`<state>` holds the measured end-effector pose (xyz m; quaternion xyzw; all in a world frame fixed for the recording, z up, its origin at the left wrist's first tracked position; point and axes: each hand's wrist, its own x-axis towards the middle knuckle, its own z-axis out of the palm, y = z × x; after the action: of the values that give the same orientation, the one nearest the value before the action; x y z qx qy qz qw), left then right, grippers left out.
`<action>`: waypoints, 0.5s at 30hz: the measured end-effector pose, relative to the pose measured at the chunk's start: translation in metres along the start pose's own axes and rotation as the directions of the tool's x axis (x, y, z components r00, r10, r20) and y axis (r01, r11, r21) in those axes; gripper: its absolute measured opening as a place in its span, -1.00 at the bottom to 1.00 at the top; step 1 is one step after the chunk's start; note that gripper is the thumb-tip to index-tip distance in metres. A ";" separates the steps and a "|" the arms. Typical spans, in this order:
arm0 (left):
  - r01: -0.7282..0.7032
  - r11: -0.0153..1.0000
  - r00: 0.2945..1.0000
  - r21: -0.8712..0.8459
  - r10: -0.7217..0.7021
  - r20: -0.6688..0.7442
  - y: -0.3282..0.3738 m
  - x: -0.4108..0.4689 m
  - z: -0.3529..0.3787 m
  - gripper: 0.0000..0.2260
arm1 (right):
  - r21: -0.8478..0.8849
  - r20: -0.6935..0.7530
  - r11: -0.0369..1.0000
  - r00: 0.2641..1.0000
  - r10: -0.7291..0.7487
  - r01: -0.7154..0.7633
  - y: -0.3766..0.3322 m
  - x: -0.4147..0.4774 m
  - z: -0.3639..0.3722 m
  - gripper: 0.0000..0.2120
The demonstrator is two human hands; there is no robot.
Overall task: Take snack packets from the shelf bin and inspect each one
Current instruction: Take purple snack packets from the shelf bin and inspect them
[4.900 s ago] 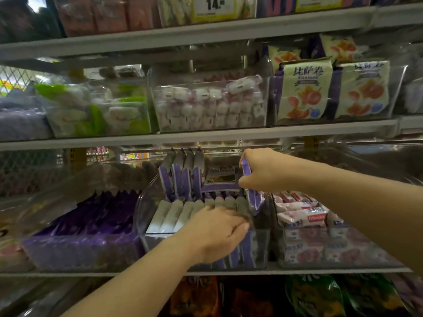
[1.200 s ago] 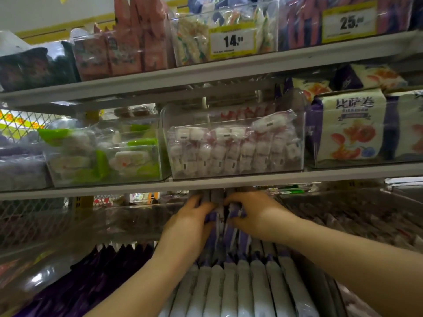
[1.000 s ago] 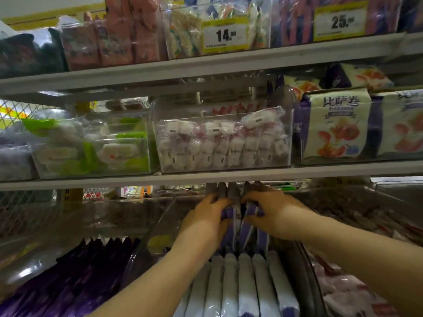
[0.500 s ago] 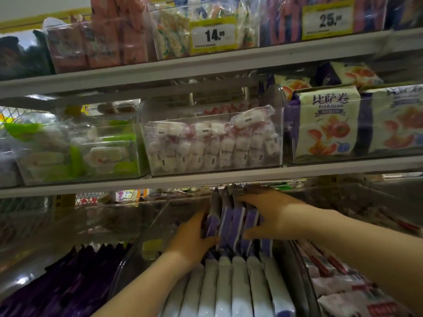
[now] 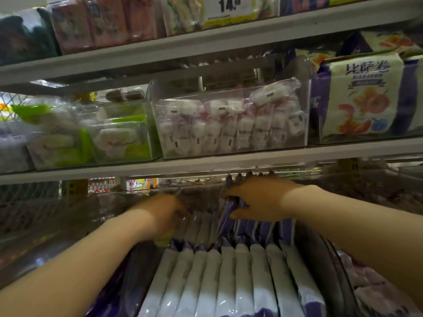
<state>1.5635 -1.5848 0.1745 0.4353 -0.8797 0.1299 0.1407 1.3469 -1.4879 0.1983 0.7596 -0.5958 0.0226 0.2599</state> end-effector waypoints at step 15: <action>-0.042 0.973 0.966 0.225 -0.018 0.258 -0.003 0.004 0.010 -0.77 | 0.009 -0.056 1.000 0.998 0.002 -0.002 0.006 -0.004 0.009 -0.51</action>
<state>1.5619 -1.5925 0.1673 0.4565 -0.8723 0.1733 -0.0272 1.3383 -1.4887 0.1914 0.7593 -0.5890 0.0468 0.2728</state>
